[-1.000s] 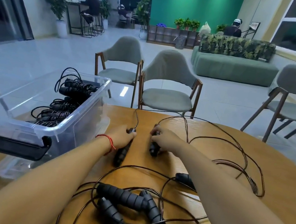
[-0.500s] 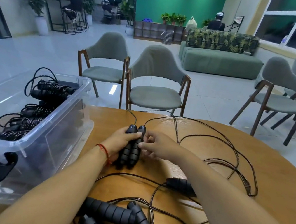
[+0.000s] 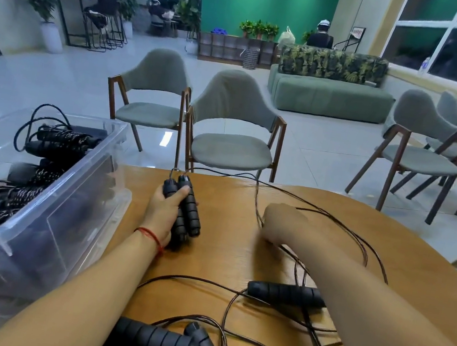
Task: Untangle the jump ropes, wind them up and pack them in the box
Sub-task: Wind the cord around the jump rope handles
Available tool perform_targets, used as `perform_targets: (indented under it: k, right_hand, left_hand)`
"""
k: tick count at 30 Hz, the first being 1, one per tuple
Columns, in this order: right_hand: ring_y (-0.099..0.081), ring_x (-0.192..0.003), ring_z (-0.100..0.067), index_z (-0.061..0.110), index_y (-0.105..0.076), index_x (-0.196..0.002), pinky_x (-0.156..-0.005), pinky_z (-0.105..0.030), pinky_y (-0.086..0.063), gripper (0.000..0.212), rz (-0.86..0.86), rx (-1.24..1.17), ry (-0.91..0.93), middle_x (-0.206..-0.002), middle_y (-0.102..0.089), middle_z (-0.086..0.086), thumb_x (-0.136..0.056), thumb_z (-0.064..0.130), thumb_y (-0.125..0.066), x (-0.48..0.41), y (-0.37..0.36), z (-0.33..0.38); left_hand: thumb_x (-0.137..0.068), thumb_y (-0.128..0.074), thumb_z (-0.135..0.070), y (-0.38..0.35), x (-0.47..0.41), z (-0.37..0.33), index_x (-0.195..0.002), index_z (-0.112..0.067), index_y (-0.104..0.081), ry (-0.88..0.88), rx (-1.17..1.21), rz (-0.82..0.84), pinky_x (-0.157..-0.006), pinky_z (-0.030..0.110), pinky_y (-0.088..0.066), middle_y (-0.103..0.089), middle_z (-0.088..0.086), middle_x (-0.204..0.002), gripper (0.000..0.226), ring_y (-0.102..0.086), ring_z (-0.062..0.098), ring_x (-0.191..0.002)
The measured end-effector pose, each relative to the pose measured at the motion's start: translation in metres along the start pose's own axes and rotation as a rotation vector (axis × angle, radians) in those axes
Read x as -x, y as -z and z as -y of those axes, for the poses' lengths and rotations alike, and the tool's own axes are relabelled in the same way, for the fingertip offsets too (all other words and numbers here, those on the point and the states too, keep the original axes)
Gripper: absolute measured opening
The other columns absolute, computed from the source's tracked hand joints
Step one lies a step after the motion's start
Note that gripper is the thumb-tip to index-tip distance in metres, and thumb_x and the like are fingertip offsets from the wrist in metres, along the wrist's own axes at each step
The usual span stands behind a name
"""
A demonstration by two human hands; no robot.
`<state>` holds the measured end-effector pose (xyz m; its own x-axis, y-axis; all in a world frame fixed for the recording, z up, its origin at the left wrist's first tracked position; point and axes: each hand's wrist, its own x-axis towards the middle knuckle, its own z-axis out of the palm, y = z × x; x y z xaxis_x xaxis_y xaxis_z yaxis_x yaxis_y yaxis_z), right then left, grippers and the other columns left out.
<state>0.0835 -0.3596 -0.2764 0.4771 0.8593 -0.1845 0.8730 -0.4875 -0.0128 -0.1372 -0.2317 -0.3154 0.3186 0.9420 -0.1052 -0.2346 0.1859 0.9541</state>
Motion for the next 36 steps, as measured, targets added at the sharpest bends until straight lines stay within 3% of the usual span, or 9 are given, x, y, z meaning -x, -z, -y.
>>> perform_targets:
  k: [3, 7, 13, 16, 19, 25, 29, 32, 36]
  right_hand:
    - [-0.068, -0.109, -0.035, 0.014, -0.068, -0.107, -0.076, -0.033, -0.044, 0.021, -0.153, 0.120, 0.143, -0.115, -0.067, -0.009, -0.096, 0.005, -0.054, -0.017, -0.008, 0.023]
    - [-0.067, -0.098, -0.033, 0.013, -0.068, -0.115, -0.069, -0.037, -0.041, 0.024, -0.274, 0.168, 0.298, -0.119, -0.058, -0.009, -0.101, 0.000, -0.053, -0.044, -0.020, 0.043]
    - [-0.061, -0.104, -0.034, 0.009, -0.064, -0.113, -0.071, -0.037, -0.046, 0.022, -0.419, -0.038, 0.259, -0.120, -0.055, -0.011, -0.098, -0.002, -0.052, -0.085, -0.049, 0.029]
    - [-0.054, -0.127, -0.037, 0.019, -0.043, -0.152, -0.092, -0.044, -0.054, 0.056, -0.423, -0.234, 0.146, -0.152, -0.042, -0.011, -0.100, 0.005, -0.057, -0.103, -0.061, 0.022]
    - [-0.057, -0.118, -0.036, 0.029, -0.025, -0.162, -0.089, -0.048, -0.057, 0.080, -0.436, -0.217, 0.077, -0.164, -0.028, -0.006, -0.094, 0.007, -0.062, -0.103, -0.064, 0.023]
    - [-0.056, -0.124, -0.016, 0.027, -0.059, -0.143, -0.105, -0.039, -0.053, 0.040, -0.452, -0.511, 0.183, -0.141, -0.056, 0.008, -0.104, 0.018, -0.054, -0.088, -0.059, 0.041]
    - [-0.065, -0.107, -0.008, 0.029, -0.072, -0.123, -0.096, -0.038, -0.056, 0.027, -0.267, -0.956, 0.217, -0.113, -0.072, 0.012, -0.111, 0.035, -0.049, -0.074, -0.044, 0.054]
    - [-0.067, -0.099, -0.011, 0.034, -0.076, -0.113, -0.085, -0.033, -0.052, 0.030, -0.142, -1.125, 0.288, -0.103, -0.074, 0.012, -0.110, 0.048, -0.049, -0.065, -0.038, 0.058]
    - [-0.069, -0.092, -0.009, 0.039, -0.072, -0.127, -0.079, -0.029, -0.057, 0.025, -0.023, -1.277, 0.350, -0.108, -0.073, 0.013, -0.105, 0.048, -0.062, -0.057, -0.036, 0.058]
  left_hand:
    - [-0.100, -0.070, -0.026, 0.007, -0.002, 0.009, -0.128, -0.016, -0.063, -0.056, -0.098, 0.017, -0.073, 0.037, -0.064, -0.078, 0.014, -0.104, 0.030, -0.078, 0.029, -0.095]
    - [-0.102, -0.067, -0.025, 0.011, -0.009, 0.013, -0.129, -0.014, -0.062, -0.058, -0.054, 0.011, -0.073, 0.039, -0.064, -0.078, 0.017, -0.105, 0.029, -0.077, 0.031, -0.095]
    - [-0.101, -0.070, -0.027, 0.014, -0.020, 0.021, -0.128, -0.015, -0.062, -0.056, -0.070, 0.019, -0.079, 0.046, -0.065, -0.076, 0.020, -0.110, 0.031, -0.077, 0.034, -0.099]
    - [-0.100, -0.071, -0.027, 0.009, -0.025, 0.021, -0.129, -0.017, -0.060, -0.054, -0.131, 0.067, -0.077, 0.042, -0.065, -0.078, 0.014, -0.104, 0.032, -0.078, 0.030, -0.095]
    - [-0.099, -0.072, -0.022, 0.004, -0.032, 0.020, -0.131, -0.016, -0.057, -0.030, -0.163, 0.131, -0.086, 0.050, -0.064, -0.077, 0.015, -0.109, 0.036, -0.078, 0.031, -0.098]
    - [-0.098, -0.073, -0.018, -0.001, -0.034, 0.018, -0.129, -0.017, -0.059, -0.040, -0.227, 0.240, -0.096, 0.058, -0.060, -0.077, 0.013, -0.109, 0.034, -0.076, 0.031, -0.104]
    - [-0.097, -0.076, -0.027, 0.000, -0.032, 0.020, -0.128, -0.030, -0.063, -0.095, -0.311, 0.278, -0.099, 0.060, -0.057, -0.076, 0.007, -0.116, 0.033, -0.074, 0.028, -0.110]
    - [-0.100, -0.072, -0.032, -0.005, -0.029, 0.021, -0.131, -0.039, -0.061, -0.181, -0.395, 0.315, -0.099, 0.050, -0.059, -0.075, -0.005, -0.115, 0.034, -0.073, 0.017, -0.109]
    - [-0.105, -0.059, -0.040, -0.011, -0.025, 0.019, -0.139, -0.040, -0.058, -0.243, -0.410, 0.344, -0.094, 0.029, -0.056, -0.073, -0.012, -0.119, 0.034, -0.069, 0.005, -0.111]
